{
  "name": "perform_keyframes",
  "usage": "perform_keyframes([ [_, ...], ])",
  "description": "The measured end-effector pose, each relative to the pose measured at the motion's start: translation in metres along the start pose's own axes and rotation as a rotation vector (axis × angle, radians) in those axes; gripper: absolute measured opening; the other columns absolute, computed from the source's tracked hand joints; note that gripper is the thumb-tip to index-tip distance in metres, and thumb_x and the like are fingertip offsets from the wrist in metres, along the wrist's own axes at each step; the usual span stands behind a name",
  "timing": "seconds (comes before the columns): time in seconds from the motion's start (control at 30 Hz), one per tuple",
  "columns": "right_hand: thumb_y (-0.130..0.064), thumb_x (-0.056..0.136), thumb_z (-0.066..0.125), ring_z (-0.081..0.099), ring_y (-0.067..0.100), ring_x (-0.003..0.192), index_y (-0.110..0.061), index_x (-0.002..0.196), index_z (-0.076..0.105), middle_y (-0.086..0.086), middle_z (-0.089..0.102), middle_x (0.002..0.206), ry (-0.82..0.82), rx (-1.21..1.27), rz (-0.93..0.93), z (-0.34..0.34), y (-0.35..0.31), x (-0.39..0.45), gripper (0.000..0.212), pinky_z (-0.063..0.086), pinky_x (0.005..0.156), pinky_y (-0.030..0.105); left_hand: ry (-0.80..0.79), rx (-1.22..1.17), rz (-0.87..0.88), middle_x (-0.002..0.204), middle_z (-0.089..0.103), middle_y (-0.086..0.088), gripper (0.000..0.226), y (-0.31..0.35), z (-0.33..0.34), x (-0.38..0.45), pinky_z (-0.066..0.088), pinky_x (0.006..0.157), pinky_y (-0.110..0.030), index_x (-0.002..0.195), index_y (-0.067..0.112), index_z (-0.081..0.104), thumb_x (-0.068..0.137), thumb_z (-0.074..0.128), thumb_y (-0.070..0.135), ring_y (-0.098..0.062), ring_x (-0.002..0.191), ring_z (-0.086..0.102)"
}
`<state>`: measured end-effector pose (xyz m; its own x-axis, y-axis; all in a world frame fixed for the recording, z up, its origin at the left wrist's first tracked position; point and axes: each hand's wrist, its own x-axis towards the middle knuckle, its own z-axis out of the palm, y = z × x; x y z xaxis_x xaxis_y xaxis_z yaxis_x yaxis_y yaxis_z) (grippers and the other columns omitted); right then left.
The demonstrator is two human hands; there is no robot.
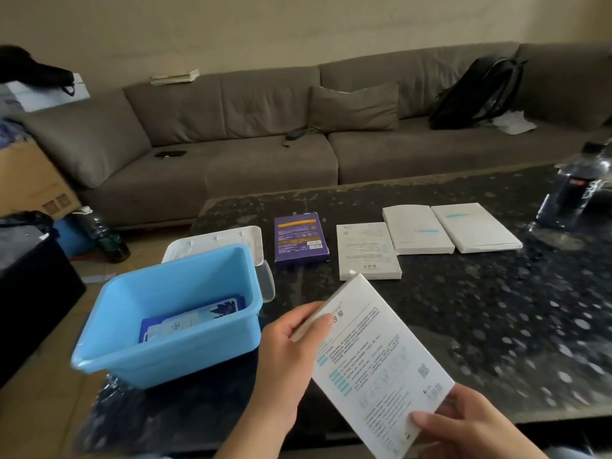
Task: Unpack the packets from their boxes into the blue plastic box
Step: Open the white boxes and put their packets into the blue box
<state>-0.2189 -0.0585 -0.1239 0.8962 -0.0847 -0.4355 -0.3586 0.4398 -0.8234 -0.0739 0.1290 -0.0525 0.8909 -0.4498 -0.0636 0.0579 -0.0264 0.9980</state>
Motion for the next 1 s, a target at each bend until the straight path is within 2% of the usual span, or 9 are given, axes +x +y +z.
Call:
perform_keyframes([
  [0.07, -0.003, 0.047, 0.092, 0.064, 0.051, 0.101, 0.006, 0.116, 0.062, 0.032, 0.066, 0.112, 0.009, -0.023, -0.027, 0.005, 0.001, -0.001, 0.075, 0.046, 0.094, 0.065, 0.006, 0.020, 0.081, 0.091, 0.077, 0.003, 0.018, 0.001, 0.000, -0.002, 0.055, 0.072, -0.027, 0.104, 0.024, 0.075, 0.087, 0.069, 0.027, -0.013, 0.089, 0.072],
  [0.17, -0.007, 0.042, 0.096, 0.066, 0.047, 0.101, 0.005, 0.117, 0.061, 0.030, 0.068, 0.111, 0.023, -0.043, -0.046, 0.007, 0.003, -0.001, 0.084, 0.055, 0.087, 0.055, 0.029, 0.024, 0.158, 0.090, 0.077, 0.004, 0.034, 0.002, -0.001, -0.004, 0.056, 0.066, -0.023, 0.105, 0.022, 0.075, 0.075, 0.071, 0.037, -0.013, 0.088, 0.073],
  [0.27, -0.008, 0.046, 0.092, 0.067, 0.045, 0.101, 0.003, 0.116, 0.064, 0.027, 0.069, 0.110, 0.006, -0.061, -0.069, 0.009, 0.004, -0.002, 0.076, 0.056, 0.087, 0.050, 0.064, -0.025, 0.181, 0.085, 0.077, 0.001, 0.031, 0.005, -0.001, -0.005, 0.052, 0.063, -0.018, 0.095, 0.019, 0.078, 0.073, 0.067, 0.039, -0.013, 0.084, 0.072],
  [0.37, -0.010, 0.046, 0.092, 0.068, 0.044, 0.099, 0.002, 0.113, 0.066, 0.026, 0.070, 0.109, 0.003, -0.080, -0.062, 0.010, 0.005, -0.001, 0.073, 0.058, 0.083, 0.047, -0.006, -0.029, 0.176, 0.084, 0.076, -0.002, 0.028, 0.009, -0.002, -0.005, 0.051, 0.063, -0.017, 0.090, 0.016, 0.079, 0.079, 0.063, 0.037, -0.014, 0.082, 0.071],
  [0.47, -0.016, 0.042, 0.097, 0.069, 0.042, 0.099, 0.000, 0.112, 0.067, 0.024, 0.071, 0.109, 0.017, -0.089, -0.044, 0.015, 0.005, -0.002, 0.078, 0.060, 0.077, 0.041, -0.066, -0.031, 0.160, 0.084, 0.076, -0.003, 0.019, 0.012, -0.004, -0.005, 0.050, 0.064, -0.016, 0.091, 0.014, 0.078, 0.089, 0.063, 0.025, -0.014, 0.083, 0.071],
  [0.63, -0.026, 0.037, 0.100, 0.068, 0.043, 0.100, 0.000, 0.116, 0.064, 0.023, 0.071, 0.109, 0.039, -0.120, -0.029, 0.021, 0.006, -0.002, 0.091, 0.054, 0.090, 0.052, -0.099, 0.006, 0.209, 0.085, 0.076, 0.000, 0.025, 0.014, -0.007, -0.006, 0.051, 0.064, -0.015, 0.092, 0.014, 0.077, 0.087, 0.068, 0.037, -0.013, 0.086, 0.072],
  [0.77, -0.037, 0.032, 0.099, 0.070, 0.044, 0.093, -0.001, 0.111, 0.067, 0.023, 0.073, 0.102, 0.098, -0.162, -0.056, 0.026, 0.003, -0.003, 0.092, 0.056, 0.084, 0.051, -0.084, 0.067, 0.293, 0.086, 0.077, 0.002, 0.032, 0.013, -0.010, -0.003, 0.054, 0.064, -0.018, 0.094, 0.019, 0.078, 0.077, 0.070, 0.044, -0.015, 0.087, 0.073],
  [0.9, -0.066, 0.030, 0.090, 0.074, 0.029, 0.083, -0.012, 0.095, 0.076, 0.010, 0.077, 0.088, 0.232, -0.441, -0.237, 0.030, -0.007, -0.006, 0.086, 0.060, 0.075, 0.041, 0.029, 0.032, 0.267, 0.079, 0.076, 0.000, 0.015, 0.010, -0.013, 0.008, 0.053, 0.061, -0.020, 0.082, 0.024, 0.079, 0.079, 0.070, 0.036, -0.015, 0.080, 0.072],
  [1.0, -0.079, 0.035, 0.079, 0.074, 0.017, 0.079, -0.027, 0.090, 0.075, 0.000, 0.076, 0.088, 0.389, -0.547, -0.480, 0.032, -0.013, -0.007, 0.076, 0.058, 0.067, 0.024, 0.083, 0.025, 0.177, 0.076, 0.075, -0.001, 0.011, 0.005, -0.013, 0.019, 0.053, 0.062, -0.023, 0.078, 0.022, 0.080, 0.087, 0.073, 0.023, -0.015, 0.075, 0.071],
])
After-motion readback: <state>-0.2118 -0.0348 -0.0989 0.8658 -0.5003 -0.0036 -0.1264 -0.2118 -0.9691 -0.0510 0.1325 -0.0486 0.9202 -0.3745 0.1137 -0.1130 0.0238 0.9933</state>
